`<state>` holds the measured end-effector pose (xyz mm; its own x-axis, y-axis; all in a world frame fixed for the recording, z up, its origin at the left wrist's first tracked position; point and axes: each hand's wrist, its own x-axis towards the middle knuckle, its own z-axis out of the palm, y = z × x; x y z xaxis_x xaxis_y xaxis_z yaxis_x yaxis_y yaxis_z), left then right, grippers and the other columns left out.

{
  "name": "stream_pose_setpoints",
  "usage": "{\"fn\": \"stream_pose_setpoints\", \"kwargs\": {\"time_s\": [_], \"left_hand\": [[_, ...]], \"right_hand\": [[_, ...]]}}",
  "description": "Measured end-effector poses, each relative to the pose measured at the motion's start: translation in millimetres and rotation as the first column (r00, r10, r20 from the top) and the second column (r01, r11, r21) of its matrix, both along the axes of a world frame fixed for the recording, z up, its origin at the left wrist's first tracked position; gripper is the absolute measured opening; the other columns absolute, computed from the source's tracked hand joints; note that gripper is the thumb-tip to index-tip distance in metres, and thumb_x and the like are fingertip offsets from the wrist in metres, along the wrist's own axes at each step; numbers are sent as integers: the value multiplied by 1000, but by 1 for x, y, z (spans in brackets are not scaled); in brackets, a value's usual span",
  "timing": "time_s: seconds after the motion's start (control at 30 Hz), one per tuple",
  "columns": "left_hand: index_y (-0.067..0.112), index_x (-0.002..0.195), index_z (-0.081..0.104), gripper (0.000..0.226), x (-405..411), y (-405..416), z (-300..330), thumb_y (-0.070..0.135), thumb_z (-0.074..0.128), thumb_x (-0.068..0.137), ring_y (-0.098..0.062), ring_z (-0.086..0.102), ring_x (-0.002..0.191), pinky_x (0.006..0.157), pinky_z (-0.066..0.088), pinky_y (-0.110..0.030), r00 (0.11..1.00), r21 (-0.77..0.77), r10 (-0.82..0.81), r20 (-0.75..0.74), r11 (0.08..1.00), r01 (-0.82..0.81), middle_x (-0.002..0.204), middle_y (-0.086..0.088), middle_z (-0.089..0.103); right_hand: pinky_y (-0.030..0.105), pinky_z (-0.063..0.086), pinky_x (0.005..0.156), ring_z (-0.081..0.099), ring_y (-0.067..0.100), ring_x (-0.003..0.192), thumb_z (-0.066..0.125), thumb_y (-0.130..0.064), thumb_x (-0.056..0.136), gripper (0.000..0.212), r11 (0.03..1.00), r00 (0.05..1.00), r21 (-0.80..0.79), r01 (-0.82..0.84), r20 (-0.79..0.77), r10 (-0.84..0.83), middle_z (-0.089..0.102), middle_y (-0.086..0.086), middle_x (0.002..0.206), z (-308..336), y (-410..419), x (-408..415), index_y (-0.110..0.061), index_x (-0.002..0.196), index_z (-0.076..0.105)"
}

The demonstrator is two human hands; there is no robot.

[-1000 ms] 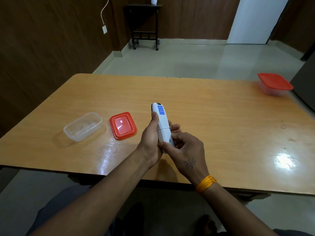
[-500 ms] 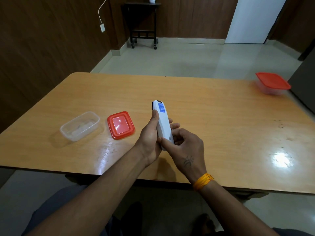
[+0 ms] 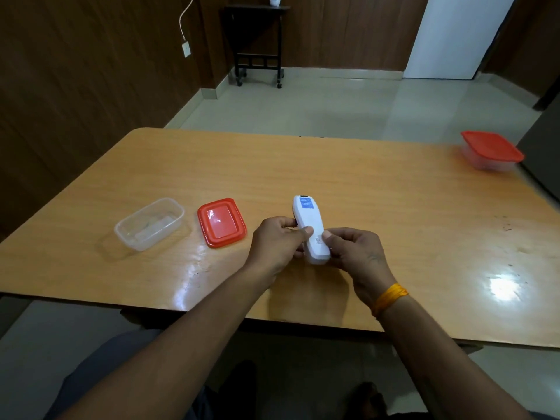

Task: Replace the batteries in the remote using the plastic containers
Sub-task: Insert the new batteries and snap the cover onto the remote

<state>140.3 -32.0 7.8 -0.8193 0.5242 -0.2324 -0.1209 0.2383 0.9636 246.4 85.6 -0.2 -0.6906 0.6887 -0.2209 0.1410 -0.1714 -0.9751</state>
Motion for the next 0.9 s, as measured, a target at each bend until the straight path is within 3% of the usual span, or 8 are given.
{"fn": "stream_pose_setpoints", "kwargs": {"time_s": [0.07,0.2,0.43,0.57,0.7,0.77,0.9], "left_hand": [[8,127,73,43,0,2,-5,19,81,86,-23,82,87,84,67,-45,1000,-19,-1,-26,1000,0,101,-8,83],[10,121,77,34,1,3,-12,12,80,87,-21,81,85,83,67,-45,999,-78,9,-54,997,-14,99,-4,83],[8,113,77,30,-1,2,-10,9,84,84,-21,79,78,78,68,-39,996,-151,41,-83,987,-53,100,-7,80],[12,103,78,20,1,0,-5,12,84,84,-19,79,70,75,68,-38,990,-177,41,-137,982,-65,95,-4,80],[19,90,78,6,1,-6,0,22,82,87,-20,77,70,63,62,-30,983,-154,46,-175,985,-73,87,-3,81],[21,86,78,5,-4,-13,4,24,80,89,-24,78,75,68,64,-33,978,-116,59,-200,990,-84,82,-1,80],[13,91,77,9,-19,-34,13,20,74,95,-24,77,83,68,63,-33,984,-12,115,-137,993,-118,94,-10,79]], "right_hand": [[45,67,78,78,28,88,78,-19,94,9,993,997,111,48,61,-55,81,9,88,-9,5,-2,-14,87,80],[41,65,77,75,15,83,77,-35,90,15,930,975,367,26,196,-104,80,-6,84,-18,6,-3,-21,88,84],[39,61,74,72,16,79,74,-31,91,18,874,958,484,-42,269,-103,77,-6,78,-21,2,-6,-18,86,84],[34,58,72,71,16,79,74,-30,91,16,847,962,531,-32,245,-117,78,-4,81,-22,-1,-5,-17,89,83],[18,44,63,64,8,74,70,-24,93,14,759,969,650,42,160,-190,75,-4,80,-19,-8,-1,-17,87,81],[21,44,64,64,9,73,69,-23,93,12,713,974,696,83,94,-206,73,-5,79,-17,-12,-2,-18,87,79],[19,40,63,61,8,69,70,-22,93,10,689,981,715,116,28,-194,68,-9,77,-5,-31,-15,-19,98,78]]}}
